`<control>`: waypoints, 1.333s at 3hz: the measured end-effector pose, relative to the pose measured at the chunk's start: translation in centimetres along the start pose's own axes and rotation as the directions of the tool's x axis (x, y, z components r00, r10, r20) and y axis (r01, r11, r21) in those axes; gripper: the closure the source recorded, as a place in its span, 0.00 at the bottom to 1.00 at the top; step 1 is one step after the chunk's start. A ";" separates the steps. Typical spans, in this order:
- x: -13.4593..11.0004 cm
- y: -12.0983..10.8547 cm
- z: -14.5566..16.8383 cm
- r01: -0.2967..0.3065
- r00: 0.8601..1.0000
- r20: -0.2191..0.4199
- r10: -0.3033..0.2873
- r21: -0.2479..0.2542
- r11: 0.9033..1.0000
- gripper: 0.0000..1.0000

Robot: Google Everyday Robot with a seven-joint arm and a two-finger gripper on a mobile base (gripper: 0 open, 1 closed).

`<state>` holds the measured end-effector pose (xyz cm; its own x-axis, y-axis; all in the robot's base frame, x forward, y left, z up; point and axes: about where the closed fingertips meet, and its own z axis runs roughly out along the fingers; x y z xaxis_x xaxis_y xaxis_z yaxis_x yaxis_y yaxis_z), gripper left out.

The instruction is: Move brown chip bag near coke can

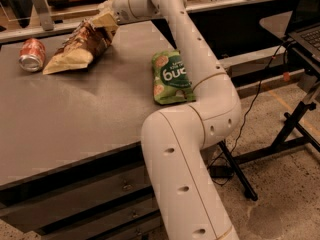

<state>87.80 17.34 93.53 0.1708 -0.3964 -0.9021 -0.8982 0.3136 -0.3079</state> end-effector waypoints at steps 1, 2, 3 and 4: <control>0.0 0.1 0.1 -0.005 1.000 0.002 0.005 -0.003 1.000 0.00; -0.1 0.1 -1.3 -0.016 1.000 -0.005 0.016 -0.012 1.000 0.00; -0.4 -0.5 -4.6 -0.042 0.997 -0.065 0.042 0.004 0.999 0.00; -1.0 -0.7 -7.4 -0.078 0.990 -0.118 0.079 0.017 0.997 0.00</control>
Offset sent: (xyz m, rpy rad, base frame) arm 0.0076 -0.0362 0.0291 -0.0048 0.0371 0.0021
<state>85.27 11.16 96.87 0.0500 -0.4691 -0.8817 -0.9017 0.3584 -0.2418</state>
